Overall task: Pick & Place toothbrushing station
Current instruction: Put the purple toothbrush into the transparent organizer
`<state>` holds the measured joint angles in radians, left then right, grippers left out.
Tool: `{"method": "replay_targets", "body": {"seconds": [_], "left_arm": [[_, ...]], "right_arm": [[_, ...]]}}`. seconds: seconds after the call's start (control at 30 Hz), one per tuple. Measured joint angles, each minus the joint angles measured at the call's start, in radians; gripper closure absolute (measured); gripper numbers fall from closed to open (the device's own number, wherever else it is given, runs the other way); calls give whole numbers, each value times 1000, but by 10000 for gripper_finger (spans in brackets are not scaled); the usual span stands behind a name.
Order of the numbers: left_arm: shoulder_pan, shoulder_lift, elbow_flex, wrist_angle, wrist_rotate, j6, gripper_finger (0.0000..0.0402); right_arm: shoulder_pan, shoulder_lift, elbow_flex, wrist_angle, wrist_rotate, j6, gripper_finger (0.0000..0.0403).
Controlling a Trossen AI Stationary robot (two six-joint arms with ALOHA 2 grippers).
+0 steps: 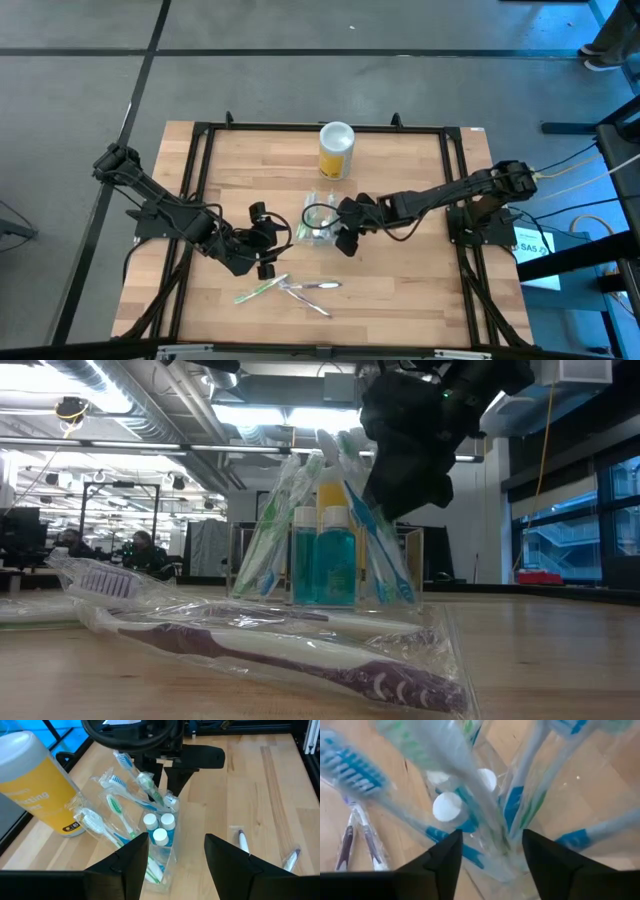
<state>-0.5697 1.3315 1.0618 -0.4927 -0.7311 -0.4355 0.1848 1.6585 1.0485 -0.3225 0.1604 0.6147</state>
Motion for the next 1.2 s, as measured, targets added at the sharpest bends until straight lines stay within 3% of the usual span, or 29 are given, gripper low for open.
{"method": "replay_targets", "body": {"seconds": [0.27, 0.67, 0.9, 1.2], "left_arm": [[0, 0, 0, -1, 0, 1, 211], [0, 0, 0, -2, 0, 2, 215], [0, 0, 0, -2, 0, 3, 215], [0, 0, 0, -5, 9, 3, 217]], "right_arm": [[0, 0, 0, -19, -23, 3, 174], [-1, -12, 0, -62, -31, -10, 245], [-1, -90, 1, -79, -19, -13, 276], [10, -200, 1, -128, -101, 3, 297]]}}
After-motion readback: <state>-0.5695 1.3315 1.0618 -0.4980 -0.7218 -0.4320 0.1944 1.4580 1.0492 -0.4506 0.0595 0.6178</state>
